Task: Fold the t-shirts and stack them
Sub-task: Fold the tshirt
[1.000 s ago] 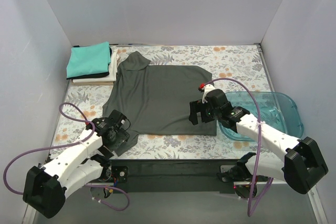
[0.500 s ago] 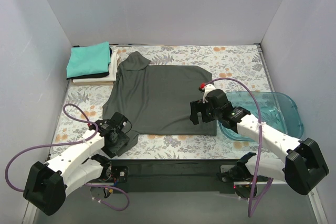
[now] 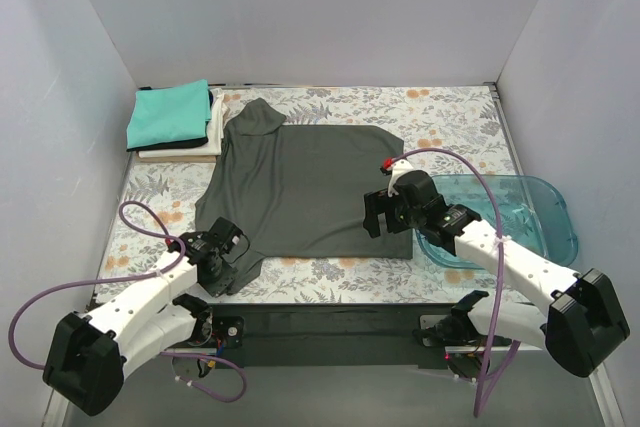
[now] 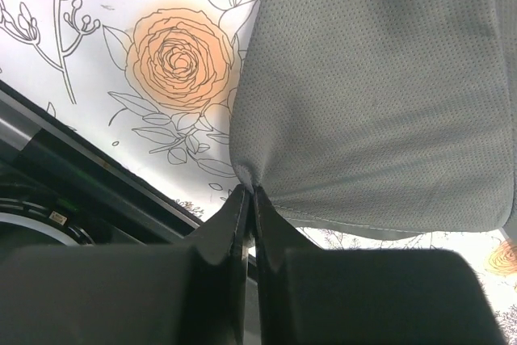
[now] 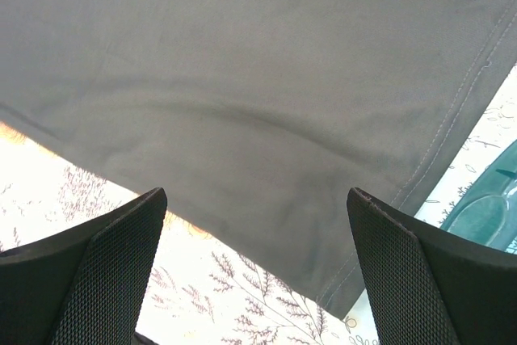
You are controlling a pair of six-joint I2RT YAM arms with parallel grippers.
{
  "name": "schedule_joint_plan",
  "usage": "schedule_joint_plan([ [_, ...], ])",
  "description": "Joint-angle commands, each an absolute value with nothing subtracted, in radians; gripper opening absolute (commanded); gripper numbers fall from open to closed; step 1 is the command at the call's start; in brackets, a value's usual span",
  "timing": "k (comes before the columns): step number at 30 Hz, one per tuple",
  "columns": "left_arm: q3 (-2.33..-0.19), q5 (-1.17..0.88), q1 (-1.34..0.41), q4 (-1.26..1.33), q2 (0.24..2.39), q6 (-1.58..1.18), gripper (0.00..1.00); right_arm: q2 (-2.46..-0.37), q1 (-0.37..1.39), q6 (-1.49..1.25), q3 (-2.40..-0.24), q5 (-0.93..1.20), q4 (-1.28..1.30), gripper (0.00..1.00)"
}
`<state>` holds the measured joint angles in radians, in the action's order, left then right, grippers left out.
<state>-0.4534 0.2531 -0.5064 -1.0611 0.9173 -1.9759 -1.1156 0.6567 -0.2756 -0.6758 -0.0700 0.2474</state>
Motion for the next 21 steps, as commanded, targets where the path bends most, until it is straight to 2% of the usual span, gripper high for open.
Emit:
schedule_joint_plan([
  [1, -0.446, 0.290, -0.512, -1.025, 0.895, -2.381, 0.00, -1.078, 0.664, -0.239, -0.670, -0.019, 0.270, 0.98],
  [5, -0.491, 0.334, -0.512, -1.086, 0.829, -2.391, 0.00, -1.054, 0.684, -0.158, -0.637, 0.096, 0.281, 0.98],
  [11, -0.502, 0.347, -0.512, -1.072, 0.785, -2.387, 0.00, -1.098, 0.770, -0.071, -0.663, 0.092, 0.345, 0.95],
  [17, -0.520, 0.356, -0.511, -1.080, 0.802, -2.373, 0.00, -1.227, 0.805, -0.224, -0.713, -0.205, 0.469, 0.86],
  [21, -0.512, 0.359, -0.511, -1.055, 0.787, -2.355, 0.00, -1.261, 0.805, -0.255, -0.726, -0.253, 0.511, 0.81],
])
